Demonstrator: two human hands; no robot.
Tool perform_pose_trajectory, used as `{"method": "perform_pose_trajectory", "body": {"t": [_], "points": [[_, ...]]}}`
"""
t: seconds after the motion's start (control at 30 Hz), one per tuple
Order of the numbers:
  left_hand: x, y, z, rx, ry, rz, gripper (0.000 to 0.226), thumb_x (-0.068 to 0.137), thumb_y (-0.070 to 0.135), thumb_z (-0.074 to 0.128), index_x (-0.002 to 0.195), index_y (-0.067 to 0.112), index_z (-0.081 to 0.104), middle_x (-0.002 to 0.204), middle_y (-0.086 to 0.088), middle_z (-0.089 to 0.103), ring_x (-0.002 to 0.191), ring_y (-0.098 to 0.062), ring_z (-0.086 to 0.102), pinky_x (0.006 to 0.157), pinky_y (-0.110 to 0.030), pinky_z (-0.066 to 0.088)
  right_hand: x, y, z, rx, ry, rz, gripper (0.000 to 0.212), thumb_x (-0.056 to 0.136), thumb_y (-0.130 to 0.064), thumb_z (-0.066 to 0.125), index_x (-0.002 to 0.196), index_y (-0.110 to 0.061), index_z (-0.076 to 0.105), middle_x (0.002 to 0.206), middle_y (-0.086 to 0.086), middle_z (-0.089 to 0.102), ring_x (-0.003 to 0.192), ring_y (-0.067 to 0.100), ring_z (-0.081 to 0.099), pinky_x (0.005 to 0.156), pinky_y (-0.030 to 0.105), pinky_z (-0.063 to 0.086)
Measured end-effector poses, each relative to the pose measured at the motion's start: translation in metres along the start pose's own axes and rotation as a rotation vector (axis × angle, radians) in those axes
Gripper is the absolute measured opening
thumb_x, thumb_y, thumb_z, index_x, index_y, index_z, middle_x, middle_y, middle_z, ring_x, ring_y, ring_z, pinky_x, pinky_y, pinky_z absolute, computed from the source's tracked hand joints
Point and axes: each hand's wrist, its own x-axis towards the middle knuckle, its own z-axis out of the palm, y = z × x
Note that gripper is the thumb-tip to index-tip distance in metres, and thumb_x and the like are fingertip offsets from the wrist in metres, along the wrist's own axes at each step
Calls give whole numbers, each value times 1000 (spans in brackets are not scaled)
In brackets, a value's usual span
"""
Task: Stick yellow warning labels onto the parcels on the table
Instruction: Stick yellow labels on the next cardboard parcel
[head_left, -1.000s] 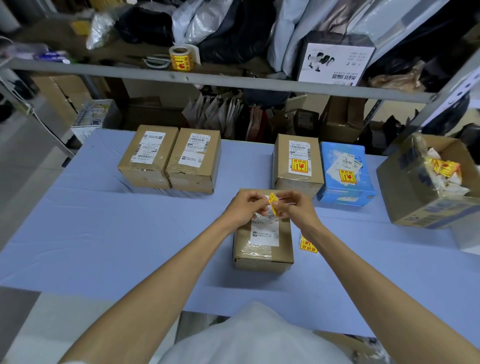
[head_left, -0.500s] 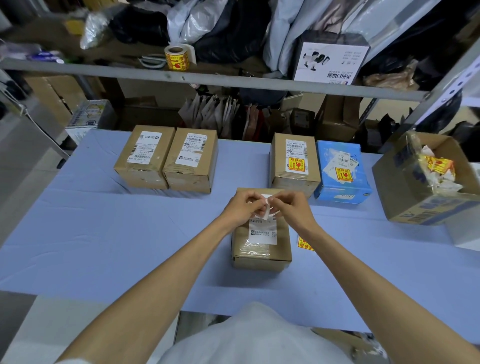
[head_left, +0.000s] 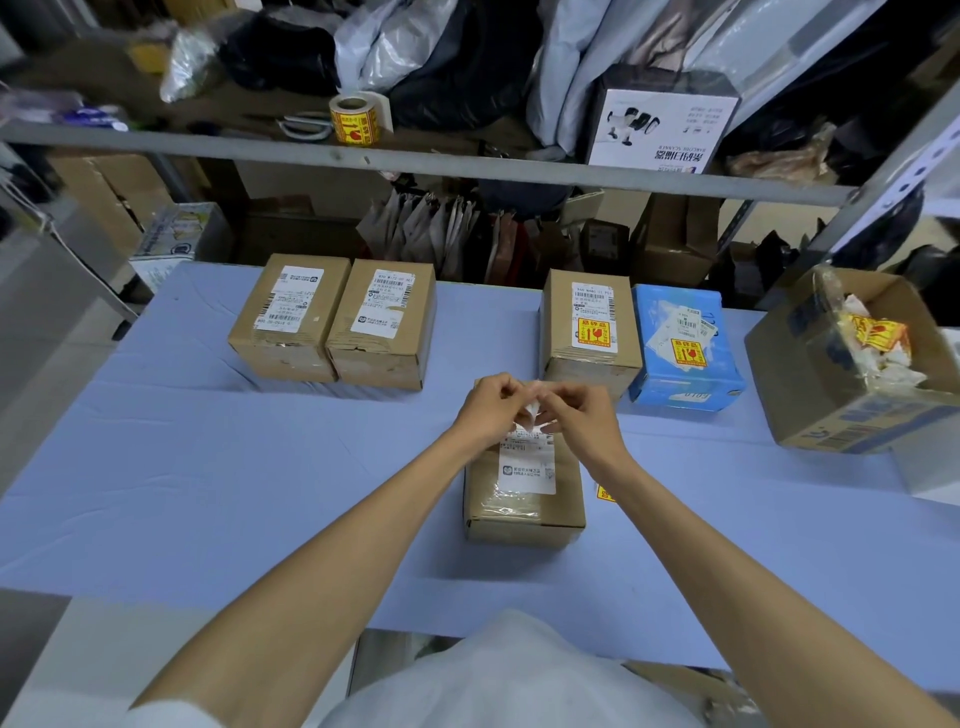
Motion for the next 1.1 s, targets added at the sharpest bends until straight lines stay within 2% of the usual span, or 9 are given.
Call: {"method": "perform_pose_trajectory", "body": {"t": [0.1, 0.23, 0.33, 0.43, 0.53, 0.8, 0.9, 1.0, 1.1], "points": [[6, -7, 0, 28, 23, -25, 24, 98, 30, 49, 79, 16, 48, 92, -14, 68, 82, -27, 68, 69, -36, 52, 2, 3, -2, 27, 75, 48, 16, 94, -11, 54, 91, -10, 70, 78, 7, 71, 67, 14, 68, 63, 24, 56], [7, -7, 4, 27, 69, -82, 17, 101, 24, 38, 88, 16, 45, 116, -17, 57, 87, -21, 63, 61, -20, 52, 5, 5, -2, 18, 150, 80, 15, 93, -11, 54, 89, -10, 69, 77, 5, 69, 68, 15, 67, 63, 25, 55], [4, 1, 7, -34, 48, -113, 26, 101, 38, 37, 97, 14, 46, 107, -13, 61, 87, -22, 64, 71, -33, 53, 5, 3, -2, 4, 114, 60, 15, 94, -11, 54, 90, -11, 69, 78, 6, 70, 71, 18, 68, 67, 30, 57], [2, 6, 6, -17, 7, -108, 39, 94, 53, 45, 92, 14, 44, 98, -10, 65, 76, -17, 64, 67, -29, 50, 6, 2, -5, 15, 83, 37, 17, 94, -11, 55, 84, -14, 69, 78, 7, 71, 73, 20, 70, 68, 30, 59], [4, 4, 5, 14, -4, -74, 34, 96, 43, 48, 99, 9, 48, 100, -12, 65, 74, -15, 63, 66, -27, 50, 7, 2, -6, 15, 61, 39, 17, 94, -12, 56, 85, -14, 70, 80, 9, 72, 74, 20, 70, 67, 28, 59], [6, -3, 1, 176, 34, -105, 27, 100, 27, 41, 119, 8, 45, 122, -15, 54, 108, -29, 57, 84, -38, 53, 12, 6, -13, 131, 234, 148, 15, 92, -7, 54, 84, -4, 67, 74, 9, 67, 60, 15, 66, 57, 21, 55], [5, 1, 0, 141, 61, -117, 19, 99, 12, 38, 116, 9, 45, 120, -15, 56, 103, -30, 59, 80, -37, 52, 13, 7, -15, 142, 249, 165, 16, 92, -7, 54, 83, -4, 67, 72, 7, 66, 56, 11, 65, 53, 18, 53], [3, 4, 1, 1, 39, -154, 16, 94, 3, 42, 108, 10, 46, 98, -14, 65, 83, -29, 66, 76, -41, 56, 15, 7, -16, 144, 268, 175, 17, 93, -9, 53, 86, -3, 67, 75, 10, 67, 57, 13, 66, 53, 18, 54], [3, 7, 2, -34, 113, -158, 16, 95, 9, 34, 95, 13, 50, 85, -7, 57, 62, -15, 50, 57, -28, 45, 16, 7, -15, 154, 287, 183, 16, 93, -9, 53, 87, 0, 66, 75, 11, 66, 58, 15, 65, 50, 17, 53]]}}
